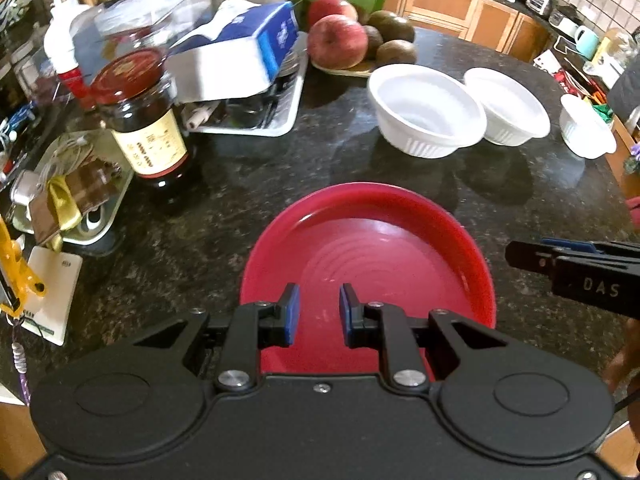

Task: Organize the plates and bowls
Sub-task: 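Lower the magenta plate onto the orange plate and open the left gripper, then move the left gripper to a white ribbed bowl's rim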

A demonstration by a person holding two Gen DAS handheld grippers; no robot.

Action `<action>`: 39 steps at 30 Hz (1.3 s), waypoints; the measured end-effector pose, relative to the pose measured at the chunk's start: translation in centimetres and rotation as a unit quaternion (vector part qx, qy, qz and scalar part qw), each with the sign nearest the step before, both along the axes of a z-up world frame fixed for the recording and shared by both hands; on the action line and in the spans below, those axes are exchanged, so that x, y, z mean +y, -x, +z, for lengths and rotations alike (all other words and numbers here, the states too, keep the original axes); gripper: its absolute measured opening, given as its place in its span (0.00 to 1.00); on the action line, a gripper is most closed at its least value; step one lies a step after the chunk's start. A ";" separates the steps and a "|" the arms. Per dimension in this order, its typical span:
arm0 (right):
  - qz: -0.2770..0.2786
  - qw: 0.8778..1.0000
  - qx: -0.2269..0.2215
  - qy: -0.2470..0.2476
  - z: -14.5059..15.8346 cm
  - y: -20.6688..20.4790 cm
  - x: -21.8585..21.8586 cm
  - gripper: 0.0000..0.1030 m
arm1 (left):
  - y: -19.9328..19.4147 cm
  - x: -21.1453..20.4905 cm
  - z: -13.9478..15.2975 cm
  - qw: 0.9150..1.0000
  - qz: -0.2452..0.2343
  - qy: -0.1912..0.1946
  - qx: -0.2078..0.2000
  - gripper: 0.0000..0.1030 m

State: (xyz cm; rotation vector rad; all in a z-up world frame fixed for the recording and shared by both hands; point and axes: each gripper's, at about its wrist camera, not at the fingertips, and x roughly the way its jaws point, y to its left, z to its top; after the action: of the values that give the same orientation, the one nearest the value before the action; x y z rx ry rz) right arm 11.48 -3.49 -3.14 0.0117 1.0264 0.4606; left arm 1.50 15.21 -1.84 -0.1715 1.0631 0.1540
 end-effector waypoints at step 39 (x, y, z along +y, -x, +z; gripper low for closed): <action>-0.172 0.983 -0.063 0.034 3.5 -4.2 -18.9 0.44 | -9.6 -16.7 5.4 0.982 -0.167 -0.027 -0.087 0.27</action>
State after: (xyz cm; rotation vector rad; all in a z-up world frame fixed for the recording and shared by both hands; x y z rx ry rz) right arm 15.72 -22.42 0.40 0.0955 0.8925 0.1094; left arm 11.10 -1.46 3.59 0.0435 0.8979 -0.1335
